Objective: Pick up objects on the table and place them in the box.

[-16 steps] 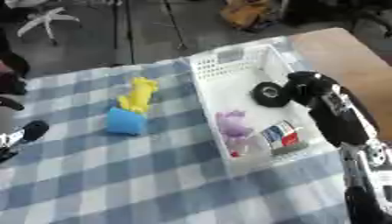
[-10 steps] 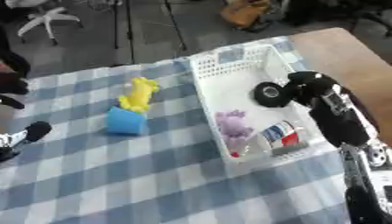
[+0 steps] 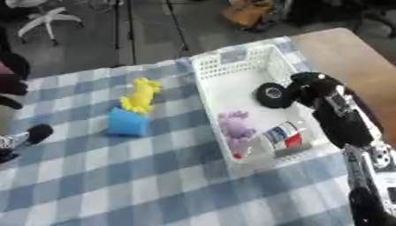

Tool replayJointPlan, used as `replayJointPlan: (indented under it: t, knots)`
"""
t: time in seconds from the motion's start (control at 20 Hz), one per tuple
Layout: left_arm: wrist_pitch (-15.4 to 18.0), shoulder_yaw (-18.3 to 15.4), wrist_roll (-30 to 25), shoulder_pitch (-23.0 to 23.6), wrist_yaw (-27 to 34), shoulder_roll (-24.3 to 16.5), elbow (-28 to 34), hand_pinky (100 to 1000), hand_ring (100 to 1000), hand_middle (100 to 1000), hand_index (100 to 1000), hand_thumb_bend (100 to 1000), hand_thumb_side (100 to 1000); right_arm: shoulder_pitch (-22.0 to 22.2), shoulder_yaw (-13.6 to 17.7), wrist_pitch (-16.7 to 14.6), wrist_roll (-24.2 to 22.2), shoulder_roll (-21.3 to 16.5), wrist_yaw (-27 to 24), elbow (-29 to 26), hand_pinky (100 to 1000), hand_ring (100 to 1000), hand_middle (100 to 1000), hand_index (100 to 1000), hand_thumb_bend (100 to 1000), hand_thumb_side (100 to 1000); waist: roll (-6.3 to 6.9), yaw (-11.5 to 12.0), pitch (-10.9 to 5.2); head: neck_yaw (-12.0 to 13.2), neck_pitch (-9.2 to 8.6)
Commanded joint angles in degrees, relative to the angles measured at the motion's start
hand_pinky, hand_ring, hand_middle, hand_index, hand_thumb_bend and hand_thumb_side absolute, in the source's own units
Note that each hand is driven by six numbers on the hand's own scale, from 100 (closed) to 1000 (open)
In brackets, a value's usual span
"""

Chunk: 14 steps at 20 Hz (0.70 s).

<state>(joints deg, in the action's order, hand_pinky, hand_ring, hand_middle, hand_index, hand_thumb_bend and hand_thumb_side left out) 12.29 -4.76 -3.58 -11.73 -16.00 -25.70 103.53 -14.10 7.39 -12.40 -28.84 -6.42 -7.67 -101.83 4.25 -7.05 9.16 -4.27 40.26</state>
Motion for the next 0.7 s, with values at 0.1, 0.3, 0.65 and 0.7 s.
replayJointPlan:
  t: [0.1, 0.3, 0.65, 0.7]
  knots:
    - [0.6, -0.5, -0.6, -1.6, -1.4, -3.3, -0.3, 578, 680, 631, 799, 917, 504, -0.5, 0.1, 0.0, -0.1, -0.7, -0.2, -1.1, 657, 542, 610, 795, 100, 816, -0.09, -0.1, -5.2, -0.1, -0.51]
    - [1.2, -0.2, -2.0, -3.5, -4.8, -6.0, -2.1, 603, 692, 644, 812, 902, 494, -0.5, 0.0, 0.0, -0.1, -0.8, -0.1, -1.0, 657, 541, 608, 794, 100, 819, -0.02, -0.3, -5.16, -0.2, -0.44]
    - [5.0, 4.1, -10.3, -11.9, -17.9, -12.3, -9.6, 711, 752, 715, 852, 882, 479, -0.6, -0.2, -0.1, -0.6, -0.8, -0.2, -0.8, 657, 537, 607, 794, 100, 820, 0.02, -0.9, -5.25, 0.0, -0.18]
    - [5.7, 5.0, -11.6, -13.6, -20.0, -12.6, -11.2, 711, 752, 715, 852, 882, 479, -0.6, -0.3, -0.1, -0.7, -0.8, -0.2, -0.7, 657, 537, 607, 794, 100, 820, 0.03, -1.0, -5.25, 0.1, -0.09]
